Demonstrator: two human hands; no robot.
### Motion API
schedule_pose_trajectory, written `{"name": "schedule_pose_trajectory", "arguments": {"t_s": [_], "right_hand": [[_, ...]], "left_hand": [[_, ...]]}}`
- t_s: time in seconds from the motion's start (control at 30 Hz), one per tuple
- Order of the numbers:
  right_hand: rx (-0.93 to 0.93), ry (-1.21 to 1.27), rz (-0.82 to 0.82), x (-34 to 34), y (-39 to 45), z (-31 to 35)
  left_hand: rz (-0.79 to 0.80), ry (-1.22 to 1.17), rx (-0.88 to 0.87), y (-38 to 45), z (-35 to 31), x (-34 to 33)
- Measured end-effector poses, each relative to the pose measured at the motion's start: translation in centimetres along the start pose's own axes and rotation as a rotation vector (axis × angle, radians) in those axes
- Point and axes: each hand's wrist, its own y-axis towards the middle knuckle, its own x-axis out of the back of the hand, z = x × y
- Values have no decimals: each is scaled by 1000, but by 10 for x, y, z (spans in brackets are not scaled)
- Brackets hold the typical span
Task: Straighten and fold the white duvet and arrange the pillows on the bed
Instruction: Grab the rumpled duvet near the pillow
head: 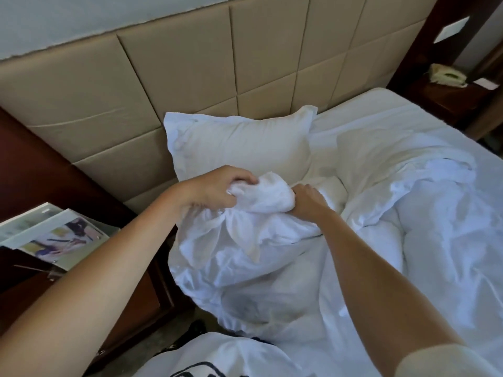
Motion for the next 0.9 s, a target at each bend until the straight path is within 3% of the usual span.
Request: {"name": "schedule_pose_trajectory", "arguments": {"t_s": [0.13, 0.2, 0.33, 0.4, 0.47, 0.53, 0.6, 0.77, 0.83, 0.9], "right_hand": [[155, -163, -53, 3, 4, 41], [216, -189, -88, 15, 17, 68], [219, -61, -149, 45, 45, 84], [202, 124, -87, 44, 62, 73], [190, 203, 35, 38, 75, 60], [129, 66, 146, 29, 92, 47], [-29, -26, 156, 21, 109, 33], [-260, 22, -280, 24, 165, 71], [-215, 63, -437, 58, 205, 110], [-52, 20, -668, 97, 241, 159]], "left_hand": [[18, 130, 207, 21, 25, 7], [44, 16, 184, 38, 24, -2], [-2, 62, 204, 71, 40, -9], [-111, 211, 179, 81, 48, 3], [-120, 402, 107, 87, 50, 22], [-95, 490, 72, 90, 56, 43], [-123, 497, 71, 94, 73, 62], [-281, 375, 90, 121, 115, 125], [-388, 388, 115, 127, 133, 165], [-555, 350, 169, 128, 159, 211]]}}
